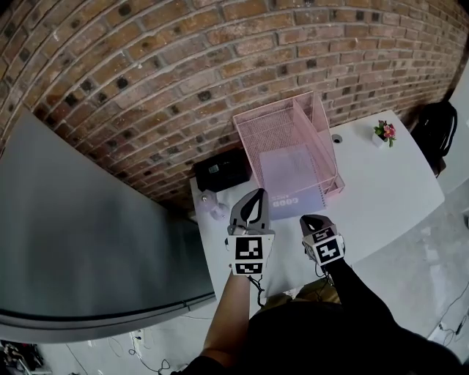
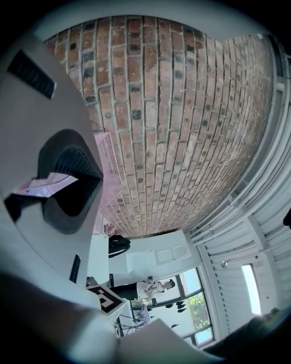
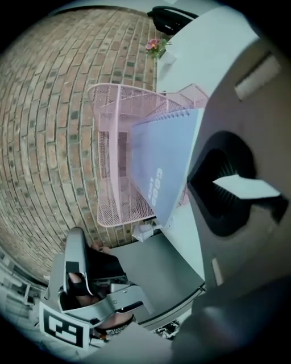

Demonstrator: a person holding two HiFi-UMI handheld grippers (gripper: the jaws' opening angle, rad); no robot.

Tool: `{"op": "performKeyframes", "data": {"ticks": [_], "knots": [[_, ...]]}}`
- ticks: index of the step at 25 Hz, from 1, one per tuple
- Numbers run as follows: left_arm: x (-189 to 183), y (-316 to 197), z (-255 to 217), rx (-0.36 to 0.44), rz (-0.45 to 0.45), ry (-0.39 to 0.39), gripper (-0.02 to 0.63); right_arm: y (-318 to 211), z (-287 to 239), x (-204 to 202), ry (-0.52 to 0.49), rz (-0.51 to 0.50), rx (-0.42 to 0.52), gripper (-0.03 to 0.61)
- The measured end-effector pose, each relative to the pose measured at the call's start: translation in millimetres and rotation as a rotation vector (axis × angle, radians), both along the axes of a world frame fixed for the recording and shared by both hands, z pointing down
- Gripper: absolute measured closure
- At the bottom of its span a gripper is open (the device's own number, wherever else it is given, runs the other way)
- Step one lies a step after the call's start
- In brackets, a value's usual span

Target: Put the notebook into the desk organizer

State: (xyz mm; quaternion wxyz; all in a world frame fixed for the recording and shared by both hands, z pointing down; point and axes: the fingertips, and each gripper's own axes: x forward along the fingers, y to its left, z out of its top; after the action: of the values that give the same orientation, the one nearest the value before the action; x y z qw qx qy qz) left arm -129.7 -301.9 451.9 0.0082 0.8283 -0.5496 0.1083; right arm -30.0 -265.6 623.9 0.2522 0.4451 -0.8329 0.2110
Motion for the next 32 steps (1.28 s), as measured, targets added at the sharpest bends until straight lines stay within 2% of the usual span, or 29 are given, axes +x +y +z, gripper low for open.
{"op": "performKeyframes", "data": {"ticks": [11, 17, 32], "knots": [[-10.7, -12.7, 1.5, -0.007, -0.030, 0.004, 0.606, -33.2, -14.7, 7.6, 0.015, 0.027, 0.043, 0.578], [-13.4, -22.2, 2.9, -0.011, -0.039, 0.001, 0.606, -59.7, -20.3, 15.0, -0.016, 0.058, 0.057, 0.578], [-28.2, -38.1, 0.7, -0.008, -0.097, -0.044, 0.606, -99.1, -15.7, 12.7, -0.005, 0.035, 0.079, 0.578]]}}
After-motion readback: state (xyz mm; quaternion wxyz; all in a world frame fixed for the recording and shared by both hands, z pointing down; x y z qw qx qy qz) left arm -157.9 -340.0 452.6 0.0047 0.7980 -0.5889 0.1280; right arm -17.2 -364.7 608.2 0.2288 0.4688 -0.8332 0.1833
